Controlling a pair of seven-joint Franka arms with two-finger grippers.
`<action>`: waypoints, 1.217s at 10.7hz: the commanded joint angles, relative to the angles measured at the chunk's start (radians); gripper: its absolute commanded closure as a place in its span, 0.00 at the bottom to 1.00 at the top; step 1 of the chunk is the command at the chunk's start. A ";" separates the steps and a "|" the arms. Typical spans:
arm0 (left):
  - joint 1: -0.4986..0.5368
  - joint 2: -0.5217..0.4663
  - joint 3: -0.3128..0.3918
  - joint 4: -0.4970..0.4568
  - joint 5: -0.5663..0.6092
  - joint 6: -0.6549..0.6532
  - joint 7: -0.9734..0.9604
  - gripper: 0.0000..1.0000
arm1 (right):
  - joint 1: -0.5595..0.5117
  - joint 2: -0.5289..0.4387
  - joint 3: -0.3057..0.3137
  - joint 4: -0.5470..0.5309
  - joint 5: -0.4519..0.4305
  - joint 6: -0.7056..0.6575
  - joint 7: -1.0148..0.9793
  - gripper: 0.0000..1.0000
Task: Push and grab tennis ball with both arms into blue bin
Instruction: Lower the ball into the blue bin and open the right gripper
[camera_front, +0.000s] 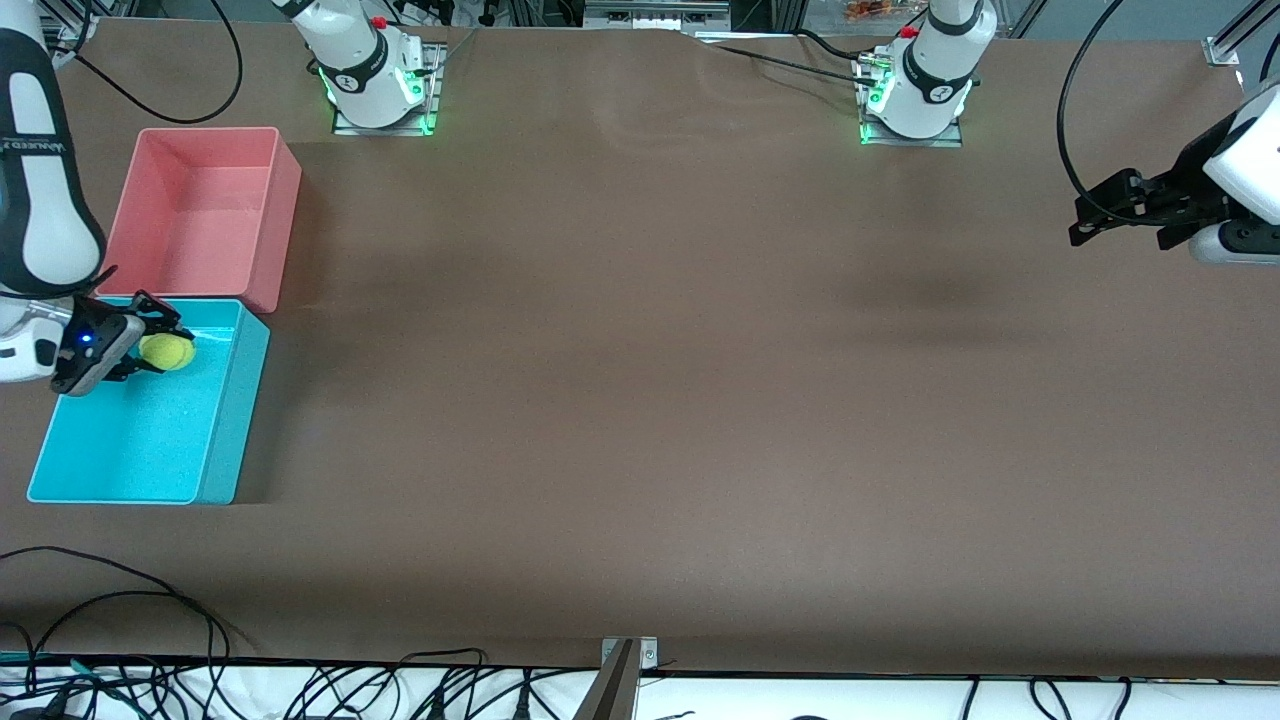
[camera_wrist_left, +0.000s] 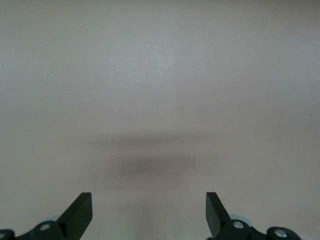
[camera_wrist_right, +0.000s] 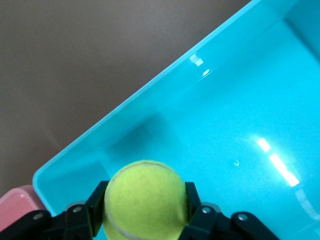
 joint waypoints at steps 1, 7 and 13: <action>-0.003 0.012 -0.007 0.034 0.026 -0.023 0.007 0.00 | -0.013 0.056 -0.018 -0.022 -0.006 0.074 -0.091 0.64; -0.001 0.012 -0.006 0.032 0.024 -0.023 0.007 0.00 | -0.011 0.094 -0.023 -0.080 0.025 0.182 -0.116 0.33; -0.001 0.012 -0.006 0.032 0.024 -0.031 0.007 0.00 | 0.062 -0.106 -0.023 -0.094 0.017 0.104 -0.029 0.00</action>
